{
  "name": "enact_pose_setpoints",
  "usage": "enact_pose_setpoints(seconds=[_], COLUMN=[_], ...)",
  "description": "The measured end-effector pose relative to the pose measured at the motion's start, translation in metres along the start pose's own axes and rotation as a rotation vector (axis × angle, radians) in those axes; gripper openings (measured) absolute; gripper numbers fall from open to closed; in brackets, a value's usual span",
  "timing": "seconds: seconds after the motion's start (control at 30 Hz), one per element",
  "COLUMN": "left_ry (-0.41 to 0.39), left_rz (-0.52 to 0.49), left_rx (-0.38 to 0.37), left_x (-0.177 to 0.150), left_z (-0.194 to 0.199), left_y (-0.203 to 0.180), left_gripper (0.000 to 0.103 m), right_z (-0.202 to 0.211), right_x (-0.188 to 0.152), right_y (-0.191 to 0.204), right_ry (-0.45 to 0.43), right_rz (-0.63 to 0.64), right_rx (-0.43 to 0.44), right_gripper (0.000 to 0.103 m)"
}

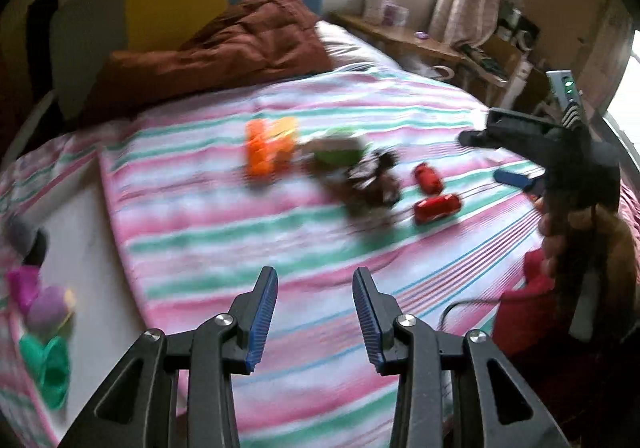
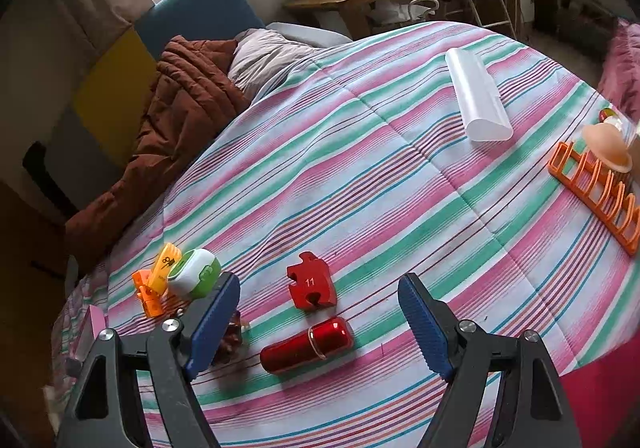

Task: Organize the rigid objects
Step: 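Grasp the brown ruffled toy with the left tool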

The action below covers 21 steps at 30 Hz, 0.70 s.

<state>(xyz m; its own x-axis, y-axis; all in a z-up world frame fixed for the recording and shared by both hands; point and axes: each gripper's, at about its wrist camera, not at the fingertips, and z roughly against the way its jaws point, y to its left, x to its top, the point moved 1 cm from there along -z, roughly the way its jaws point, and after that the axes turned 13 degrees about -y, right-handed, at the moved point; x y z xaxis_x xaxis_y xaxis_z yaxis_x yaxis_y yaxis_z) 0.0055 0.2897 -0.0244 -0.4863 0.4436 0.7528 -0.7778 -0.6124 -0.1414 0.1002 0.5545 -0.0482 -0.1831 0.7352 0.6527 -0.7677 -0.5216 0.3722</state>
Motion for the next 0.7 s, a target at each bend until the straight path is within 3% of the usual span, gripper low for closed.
enact_pose_setpoints(seconds=[0.17,0.37,0.7], left_ry=[-0.031,-0.016,-0.066], left_rz=[-0.068,-0.111,-0.206], left_rx=[-0.070,-0.051,0.009], left_x=[0.019,0.033,0.038], left_z=[-0.032,-0.067,-0.118], left_y=[-0.028,-0.044,-0.069], left_gripper=[0.039,0.039,0.039], right_z=[0.000,-0.003,-0.007], right_x=[0.001,0.001,0.000], right_y=[-0.001,-0.001,-0.004], right_ry=[0.005,0.022,0.050], right_rz=[-0.016,-0.039,-0.088], right_rx=[0.018,0.036,0.076], right_gripper=[0.082,0.083,0.085])
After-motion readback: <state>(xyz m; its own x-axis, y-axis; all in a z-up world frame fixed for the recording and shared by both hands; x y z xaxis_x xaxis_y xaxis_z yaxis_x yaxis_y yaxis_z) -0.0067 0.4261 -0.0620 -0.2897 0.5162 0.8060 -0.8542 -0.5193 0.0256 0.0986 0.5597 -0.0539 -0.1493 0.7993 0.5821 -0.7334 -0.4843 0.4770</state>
